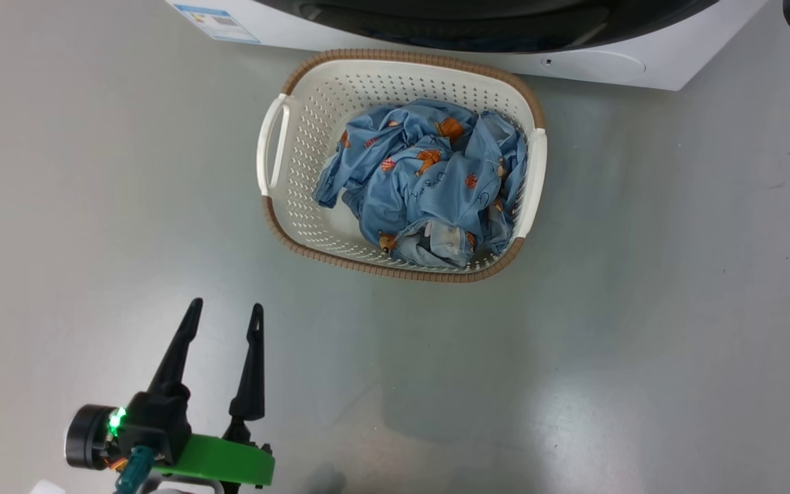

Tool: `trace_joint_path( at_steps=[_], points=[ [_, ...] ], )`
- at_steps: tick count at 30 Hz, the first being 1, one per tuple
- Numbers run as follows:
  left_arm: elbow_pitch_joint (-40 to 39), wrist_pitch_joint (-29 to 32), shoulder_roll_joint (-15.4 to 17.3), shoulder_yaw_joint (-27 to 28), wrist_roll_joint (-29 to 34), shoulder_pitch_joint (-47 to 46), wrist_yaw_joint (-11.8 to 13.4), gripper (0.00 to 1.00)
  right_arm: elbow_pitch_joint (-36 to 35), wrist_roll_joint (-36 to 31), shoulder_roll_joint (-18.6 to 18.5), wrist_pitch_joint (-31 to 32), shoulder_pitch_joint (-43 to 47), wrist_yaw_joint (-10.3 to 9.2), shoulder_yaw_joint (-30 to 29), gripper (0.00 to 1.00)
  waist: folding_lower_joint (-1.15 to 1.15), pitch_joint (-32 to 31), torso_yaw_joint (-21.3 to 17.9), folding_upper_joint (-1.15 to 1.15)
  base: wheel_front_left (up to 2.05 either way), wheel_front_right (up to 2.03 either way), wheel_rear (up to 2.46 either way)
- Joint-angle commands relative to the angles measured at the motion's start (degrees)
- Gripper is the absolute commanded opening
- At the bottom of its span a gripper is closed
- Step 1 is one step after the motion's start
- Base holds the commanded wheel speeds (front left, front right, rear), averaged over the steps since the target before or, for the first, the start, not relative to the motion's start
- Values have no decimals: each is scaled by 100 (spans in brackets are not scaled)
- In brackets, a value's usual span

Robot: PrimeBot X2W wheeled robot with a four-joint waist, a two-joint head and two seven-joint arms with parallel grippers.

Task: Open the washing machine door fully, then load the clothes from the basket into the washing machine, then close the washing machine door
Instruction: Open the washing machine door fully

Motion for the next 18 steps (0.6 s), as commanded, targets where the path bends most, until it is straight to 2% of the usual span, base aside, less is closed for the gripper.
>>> trace_joint_path(
  at_steps=[1,18],
  points=[
    [-144,-46,112,201,-56,114,56,100,-158,-25,150,102,-128,-6,164,0,0,11,-8,0,0,0,0],
    [-101,-46,112,299,-133,-50,84,100,-493,-2,212,510,23,-6,582,0,0,-36,-181,0,0,0,0]
  ],
)
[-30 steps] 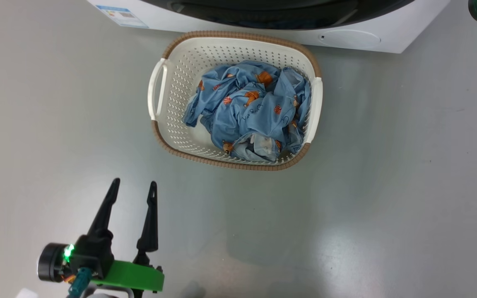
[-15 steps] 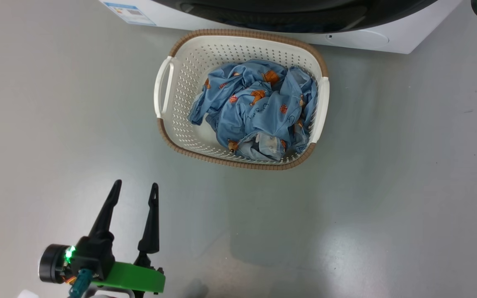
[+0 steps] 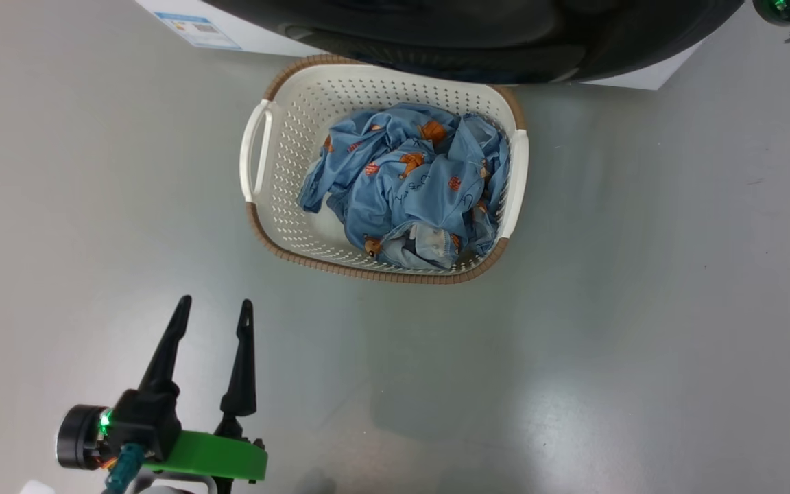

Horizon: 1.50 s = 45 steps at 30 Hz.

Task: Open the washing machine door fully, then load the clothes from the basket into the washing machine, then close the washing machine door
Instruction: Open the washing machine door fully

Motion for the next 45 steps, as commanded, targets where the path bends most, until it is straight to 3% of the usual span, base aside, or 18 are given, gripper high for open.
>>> trace_joint_path(
  at_steps=[1,12,25,33,45],
  points=[
    [-104,-46,112,230,-88,-29,39,100,-220,0,172,95,105,-5,162,0,0,-9,-21,0,0,0,0],
    [-50,-46,111,343,-186,-188,63,100,-753,114,404,555,825,-5,592,0,0,-265,-272,0,0,0,0],
    [124,-46,111,320,-453,-80,139,100,-1225,151,759,925,2298,-5,1097,0,0,-1176,-406,0,0,0,0],
    [139,-46,111,343,-662,36,245,100,-1345,164,1095,654,2852,-5,1661,0,0,-1547,-400,0,0,0,0],
    [191,-46,111,318,-819,167,327,100,-1260,578,1156,-63,3382,-5,2866,0,0,-1968,-160,0,0,0,0]
  ],
)
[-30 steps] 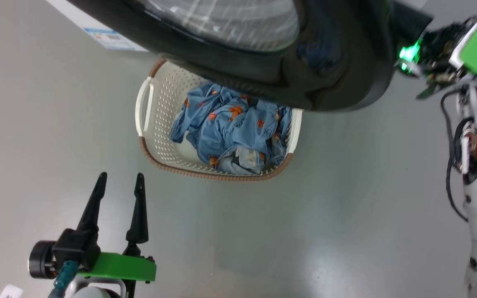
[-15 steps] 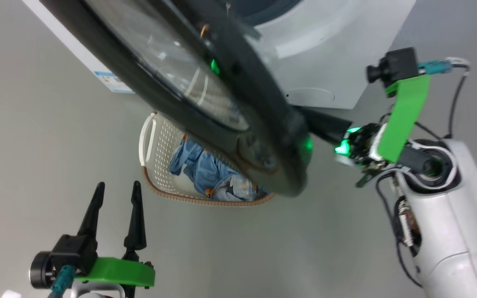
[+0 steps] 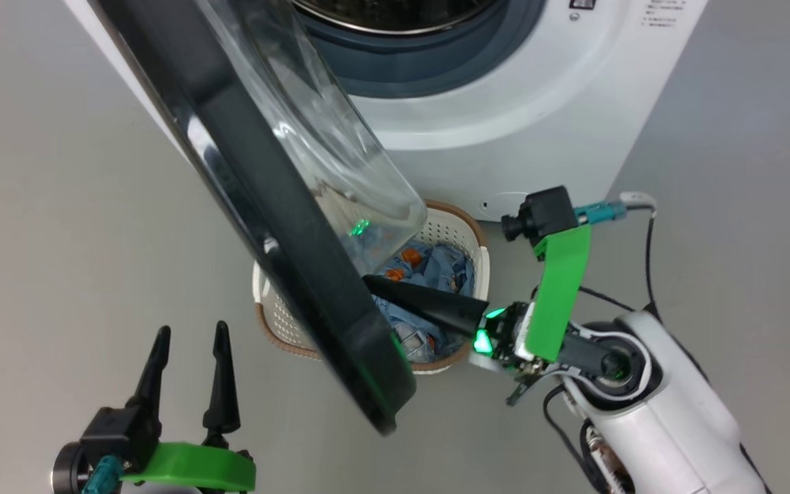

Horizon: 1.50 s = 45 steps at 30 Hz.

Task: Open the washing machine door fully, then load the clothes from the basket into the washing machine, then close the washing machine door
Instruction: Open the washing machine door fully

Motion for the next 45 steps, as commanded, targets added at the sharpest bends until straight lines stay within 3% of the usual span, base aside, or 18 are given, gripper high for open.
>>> trace_joint_path(
  at_steps=[1,10,23,45],
  points=[
    [-112,-46,106,189,-85,13,82,100,-162,105,193,-149,109,11,205,0,0,-121,133,0,0,0,0],
    [-55,-46,106,74,-226,139,152,100,22,431,194,-1015,221,11,886,0,0,-390,367,0,0,0,0],
    [28,-46,106,93,-308,404,153,100,495,875,195,-1951,430,11,1396,0,0,-1088,549,0,0,0,0],
    [86,-46,106,321,-229,590,76,100,667,1148,195,-2514,373,11,1775,0,0,-1447,616,0,0,0,0]
  ],
)
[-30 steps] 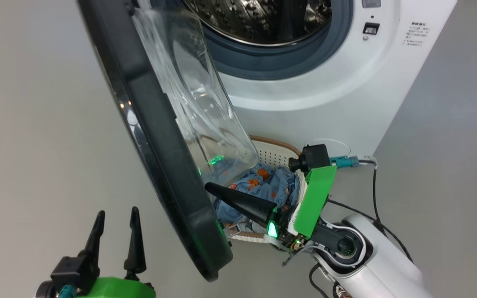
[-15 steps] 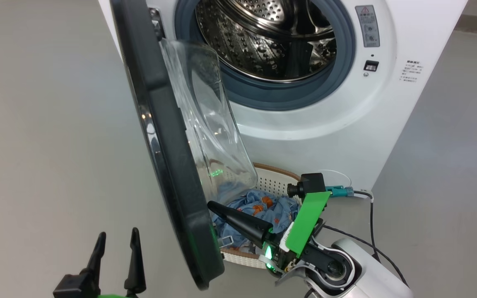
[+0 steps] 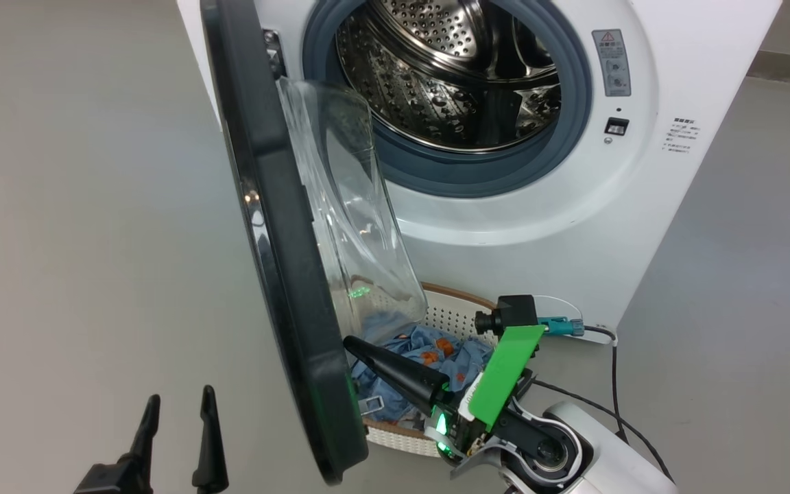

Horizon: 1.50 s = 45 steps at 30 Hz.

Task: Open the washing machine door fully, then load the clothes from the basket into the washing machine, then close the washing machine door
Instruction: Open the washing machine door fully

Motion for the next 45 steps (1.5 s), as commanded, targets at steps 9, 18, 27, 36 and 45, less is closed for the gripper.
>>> trace_joint_path(
  at_steps=[9,18,27,36,45],
  points=[
    [-131,-46,89,377,57,-30,-1,100,-345,-616,191,-185,27,11,-83,34,0,-47,-269,0,0,0,0],
    [-160,-46,89,700,135,-24,-44,100,-749,-2349,-345,-1400,212,11,-230,100,0,-21,-654,0,0,0,0],
    [-170,-46,89,966,269,87,-130,100,-226,-4383,-1495,-3349,58,11,468,100,0,-33,-984,0,0,0,0],
    [-170,-46,89,1115,316,190,-172,100,-233,-6770,-1181,-3357,1075,11,-1698,100,0,-59,-1154,0,0,0,0],
    [-152,-46,89,1155,292,243,-180,100,-653,-8648,-868,-3357,2178,11,-3295,100,0,-84,-1256,0,0,0,0]
  ],
)
